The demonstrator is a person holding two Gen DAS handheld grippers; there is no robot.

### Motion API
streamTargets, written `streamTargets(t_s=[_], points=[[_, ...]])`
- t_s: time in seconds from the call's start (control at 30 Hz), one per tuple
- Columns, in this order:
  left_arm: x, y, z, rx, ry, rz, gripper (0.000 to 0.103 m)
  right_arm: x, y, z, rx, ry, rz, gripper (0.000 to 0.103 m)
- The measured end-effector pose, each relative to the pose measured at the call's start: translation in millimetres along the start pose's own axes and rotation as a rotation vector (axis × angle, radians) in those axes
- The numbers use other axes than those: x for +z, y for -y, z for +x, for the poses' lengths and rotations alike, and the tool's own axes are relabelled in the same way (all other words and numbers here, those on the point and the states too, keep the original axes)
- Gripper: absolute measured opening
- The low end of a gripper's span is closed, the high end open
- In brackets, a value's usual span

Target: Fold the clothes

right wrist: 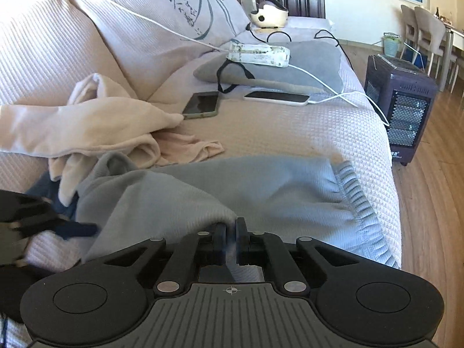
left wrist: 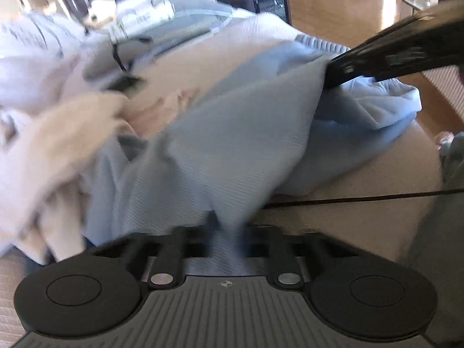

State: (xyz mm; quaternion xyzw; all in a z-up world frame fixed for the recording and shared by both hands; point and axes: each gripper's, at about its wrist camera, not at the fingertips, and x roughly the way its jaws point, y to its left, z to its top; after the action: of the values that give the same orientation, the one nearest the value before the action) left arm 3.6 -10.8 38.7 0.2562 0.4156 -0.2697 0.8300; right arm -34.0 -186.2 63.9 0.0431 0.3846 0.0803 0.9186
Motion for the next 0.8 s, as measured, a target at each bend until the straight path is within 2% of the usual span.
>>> streamTargets(t_s=[0.1, 0.2, 0.27, 0.33, 0.4, 0.47, 0.53, 0.63, 0.73, 0.8], points=[[0.6, -19.3, -11.6, -0.012, 0.008, -0.091, 0.006, -4.7, 0.7, -8.8, 0.044, -0.009, 0.004, 0.005], [2.9, -53.6, -61.2, -0.059, 0.061, -0.185, 0.005, -15.5, -4.6, -17.4, 0.152, -0.062, 0.010, 0.005], [2.2, -66.9, -97.2, -0.059, 0.086, -0.172, 0.005, -27.3, -13.2, -24.1, 0.252, -0.118, 0.005, 0.006], [1.8, -70.7, -127.9, -0.078, 0.076, -0.130, 0.006, -40.3, -20.7, -29.3, 0.337, -0.178, 0.007, 0.006], [1.2, -61.7, -147.5, -0.097, 0.035, -0.053, 0.006, -52.2, -26.5, -34.4, 0.418, -0.232, 0.015, 0.006], [-3.6, -41.3, -151.3, -0.109, -0.042, 0.074, 0.007, -62.1, -29.9, -37.9, 0.461, -0.293, 0.019, 0.006], [-15.2, -36.3, -139.5, -0.112, -0.106, 0.096, 0.011, -70.7, -30.7, -35.1, 0.450, -0.358, 0.019, 0.006], [-32.7, -29.1, -121.6, -0.114, -0.201, 0.128, 0.011, -85.4, -29.3, -18.1, 0.407, -0.456, 0.029, 0.006], [-50.2, -21.9, -103.7, -0.117, -0.296, 0.159, 0.012, -95.5, -24.4, 0.8, 0.409, -0.525, 0.105, 0.012], [-61.9, -17.0, -91.8, -0.119, -0.359, 0.180, 0.017, -97.4, -19.3, 8.5, 0.416, -0.551, 0.166, 0.013]])
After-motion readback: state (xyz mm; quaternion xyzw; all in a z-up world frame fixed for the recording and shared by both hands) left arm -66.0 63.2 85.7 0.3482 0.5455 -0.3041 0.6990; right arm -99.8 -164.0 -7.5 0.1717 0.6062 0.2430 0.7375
